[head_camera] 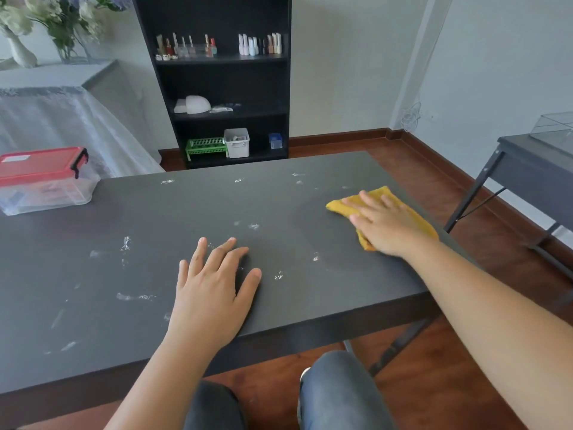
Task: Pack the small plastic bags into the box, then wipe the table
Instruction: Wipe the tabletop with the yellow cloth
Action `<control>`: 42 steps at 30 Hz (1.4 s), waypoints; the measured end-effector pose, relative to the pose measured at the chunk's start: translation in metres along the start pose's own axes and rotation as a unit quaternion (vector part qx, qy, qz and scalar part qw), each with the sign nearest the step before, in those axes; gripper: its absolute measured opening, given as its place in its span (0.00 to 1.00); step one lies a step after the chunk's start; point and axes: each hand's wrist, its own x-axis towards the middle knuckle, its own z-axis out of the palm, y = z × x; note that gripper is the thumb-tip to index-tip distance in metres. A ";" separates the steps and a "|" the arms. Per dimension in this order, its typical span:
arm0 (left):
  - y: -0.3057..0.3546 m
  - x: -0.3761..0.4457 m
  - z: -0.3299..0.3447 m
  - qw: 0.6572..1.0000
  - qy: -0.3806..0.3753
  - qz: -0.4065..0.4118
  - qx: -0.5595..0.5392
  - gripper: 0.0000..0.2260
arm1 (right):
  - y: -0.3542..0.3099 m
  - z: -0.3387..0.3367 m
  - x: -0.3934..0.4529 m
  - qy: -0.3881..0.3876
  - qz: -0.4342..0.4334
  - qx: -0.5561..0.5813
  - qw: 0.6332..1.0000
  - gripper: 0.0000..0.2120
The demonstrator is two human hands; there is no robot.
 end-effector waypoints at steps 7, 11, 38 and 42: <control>0.001 -0.001 -0.001 1.000 -0.001 -0.004 -0.007 0.25 | -0.050 -0.013 0.078 -0.005 0.062 0.049 0.997 0.24; 0.001 -0.001 -0.003 1.000 0.005 -0.006 -0.018 0.28 | -0.107 -0.009 0.076 -0.035 -0.044 0.035 0.998 0.23; 0.003 -0.001 -0.004 0.999 0.033 0.002 0.009 0.29 | -0.143 -0.025 0.145 -0.068 -0.120 -0.013 0.990 0.25; 0.003 -0.002 -0.005 0.999 0.034 -0.005 0.000 0.28 | -0.153 -0.017 0.109 -0.122 -0.166 0.085 0.975 0.26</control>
